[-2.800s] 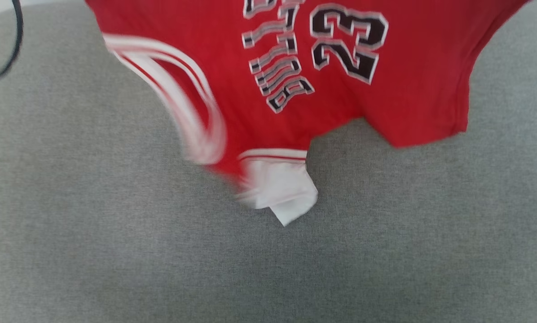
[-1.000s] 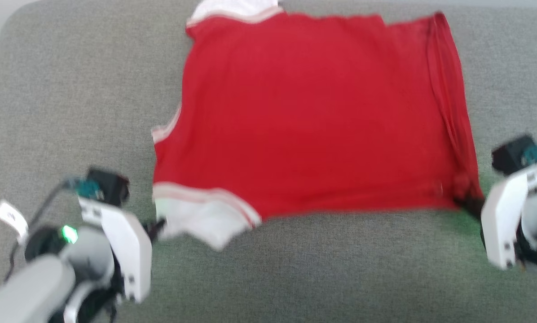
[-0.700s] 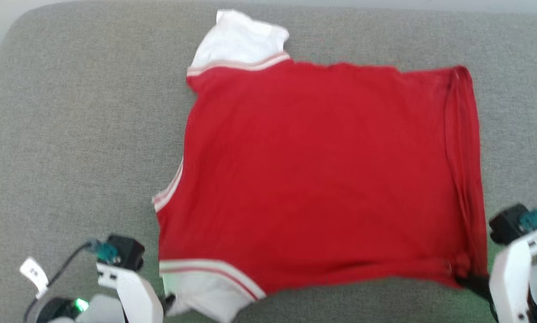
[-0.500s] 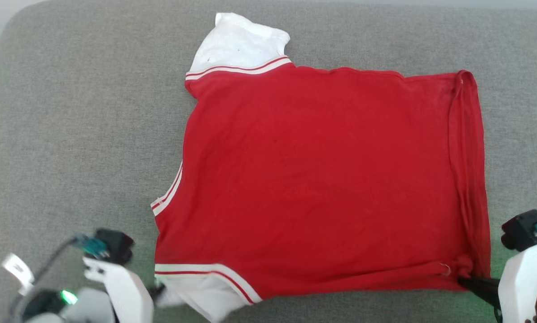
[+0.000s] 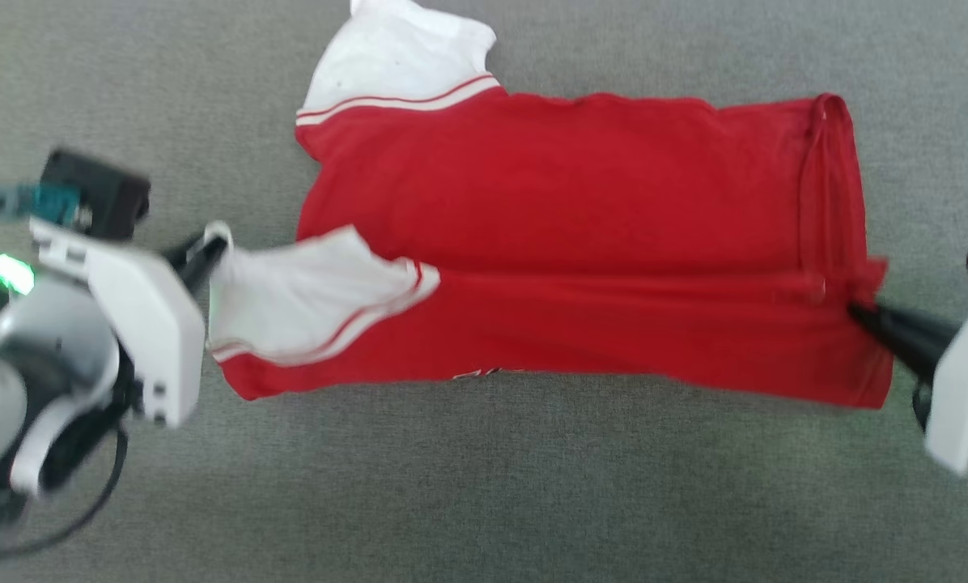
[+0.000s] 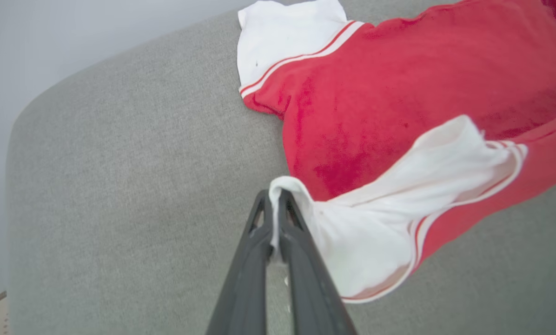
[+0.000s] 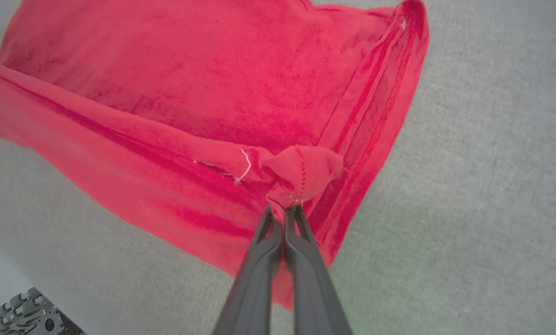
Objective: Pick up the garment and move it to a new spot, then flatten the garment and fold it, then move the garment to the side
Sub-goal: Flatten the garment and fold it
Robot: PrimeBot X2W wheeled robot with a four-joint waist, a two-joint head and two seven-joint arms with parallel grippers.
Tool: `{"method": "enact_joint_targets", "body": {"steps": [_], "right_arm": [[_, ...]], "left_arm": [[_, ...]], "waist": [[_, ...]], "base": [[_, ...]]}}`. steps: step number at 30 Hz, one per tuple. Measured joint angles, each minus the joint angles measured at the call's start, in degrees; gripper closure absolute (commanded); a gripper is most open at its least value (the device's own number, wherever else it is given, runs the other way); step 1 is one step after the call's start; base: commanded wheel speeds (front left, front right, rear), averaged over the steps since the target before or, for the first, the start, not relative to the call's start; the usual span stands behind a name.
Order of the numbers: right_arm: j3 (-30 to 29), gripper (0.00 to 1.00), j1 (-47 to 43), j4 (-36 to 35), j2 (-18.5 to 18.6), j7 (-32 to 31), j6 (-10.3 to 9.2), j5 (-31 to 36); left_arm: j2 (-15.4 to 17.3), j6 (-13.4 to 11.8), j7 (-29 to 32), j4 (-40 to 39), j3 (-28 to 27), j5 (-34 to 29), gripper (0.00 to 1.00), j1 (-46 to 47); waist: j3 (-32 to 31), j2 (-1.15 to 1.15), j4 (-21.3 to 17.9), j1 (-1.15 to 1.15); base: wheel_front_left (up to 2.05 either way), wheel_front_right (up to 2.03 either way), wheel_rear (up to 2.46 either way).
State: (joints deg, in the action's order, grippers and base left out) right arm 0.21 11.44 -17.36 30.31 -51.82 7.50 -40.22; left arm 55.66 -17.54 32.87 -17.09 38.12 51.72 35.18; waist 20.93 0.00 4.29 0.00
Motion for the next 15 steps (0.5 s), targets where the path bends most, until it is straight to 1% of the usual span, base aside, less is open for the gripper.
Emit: {"method": "enact_joint_targets", "body": {"steps": [3, 7, 11, 14, 15], "right_arm": [[1.77, 1.0, 5.59, 3.41, -0.44, 1.56, 0.01, 1.94], [4.42, 1.0, 13.21, 10.78, -1.57, 5.0, 0.0, 4.47], [8.27, 1.0, 18.64, 19.33, -2.75, 8.11, 0.0, 6.59], [11.54, 1.0, 21.26, 24.6, -3.42, 9.44, 0.0, 6.59], [12.44, 0.93, 22.11, 26.03, -3.41, 9.91, 0.0, 6.42]], "left_arm": [[-3.36, 2.67, 0.76, 6.22, 0.9, -1.67, 1.0, 5.1], [-9.06, 6.71, -0.16, 16.41, 2.43, -2.63, 1.0, 11.27], [-14.15, 10.58, -0.78, 27.32, 4.23, -2.81, 1.0, 14.96], [-17.39, 12.84, -1.65, 34.3, 4.92, -2.48, 1.0, 16.72], [-18.29, 13.58, -1.63, 36.76, 5.14, -2.15, 1.0, 17.31]], "waist": [[1.36, 0.0, -0.34, 0.0], [3.23, 0.0, -0.73, 0.0], [4.86, 0.0, -1.22, 0.0], [5.73, 0.0, -1.54, 0.0], [5.96, 0.0, -1.65, 0.0]], "base": [[0.0, 0.0, 0.0], [0.0, 0.0, 0.0], [0.0, 0.0, 0.0], [0.0, 0.0, 0.0], [0.0, 0.0, 0.0]]}}
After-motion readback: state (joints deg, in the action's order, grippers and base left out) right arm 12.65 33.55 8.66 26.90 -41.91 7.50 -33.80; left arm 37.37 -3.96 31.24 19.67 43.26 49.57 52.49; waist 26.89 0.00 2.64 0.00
